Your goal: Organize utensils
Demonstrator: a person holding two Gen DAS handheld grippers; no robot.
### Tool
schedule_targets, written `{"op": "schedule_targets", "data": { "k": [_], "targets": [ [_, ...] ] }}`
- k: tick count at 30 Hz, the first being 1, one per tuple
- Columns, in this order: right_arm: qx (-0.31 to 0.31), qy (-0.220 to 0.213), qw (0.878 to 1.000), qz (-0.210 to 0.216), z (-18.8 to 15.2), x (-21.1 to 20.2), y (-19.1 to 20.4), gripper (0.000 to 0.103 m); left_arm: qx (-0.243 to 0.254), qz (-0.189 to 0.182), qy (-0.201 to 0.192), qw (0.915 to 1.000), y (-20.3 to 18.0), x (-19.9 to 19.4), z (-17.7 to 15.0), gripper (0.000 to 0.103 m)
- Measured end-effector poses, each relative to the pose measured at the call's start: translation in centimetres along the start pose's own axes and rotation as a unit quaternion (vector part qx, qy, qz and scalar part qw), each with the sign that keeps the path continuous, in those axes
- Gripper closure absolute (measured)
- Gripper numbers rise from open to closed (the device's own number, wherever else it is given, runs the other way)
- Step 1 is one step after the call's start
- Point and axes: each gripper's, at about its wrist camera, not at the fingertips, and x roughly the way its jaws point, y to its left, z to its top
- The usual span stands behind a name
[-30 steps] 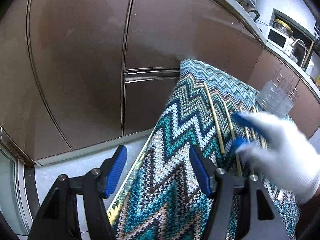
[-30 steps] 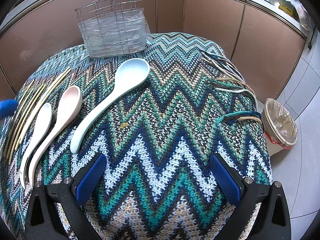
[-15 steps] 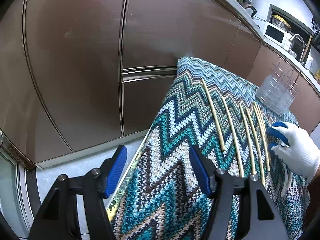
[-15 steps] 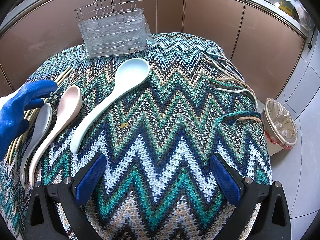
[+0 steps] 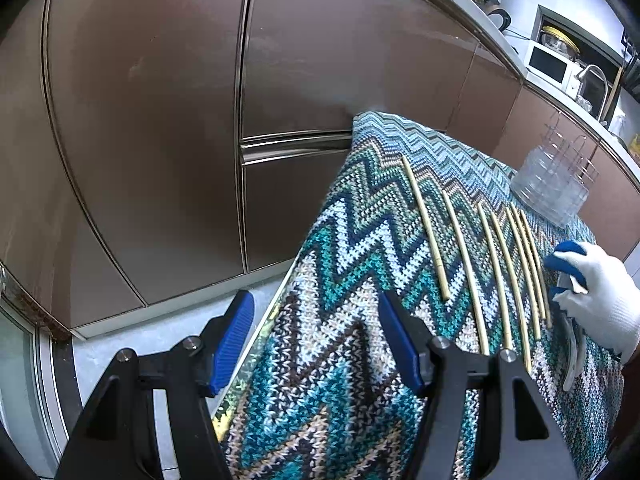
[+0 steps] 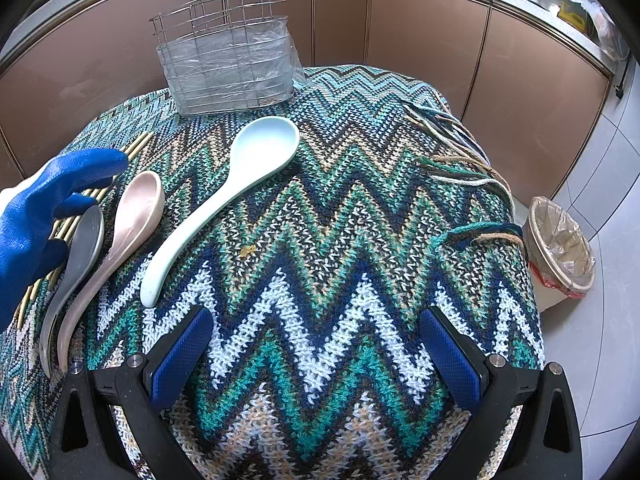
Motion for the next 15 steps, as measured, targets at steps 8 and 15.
{"op": "schedule_targets", "data": {
  "k": [8,15],
  "targets": [
    [0.000,0.000,1.000,0.000,0.04,0.04,-0.01,0.000,0.003,0.003,0.004,1.0000,-0.08,0.12,-0.04,0.041],
    [0.000,0.000,1.000,0.000,0.07,0.07,-0.01,0.000,0.014,0.010,0.003,0.9998,-0.53,0.05,-0.17,0.041]
  ]
}}
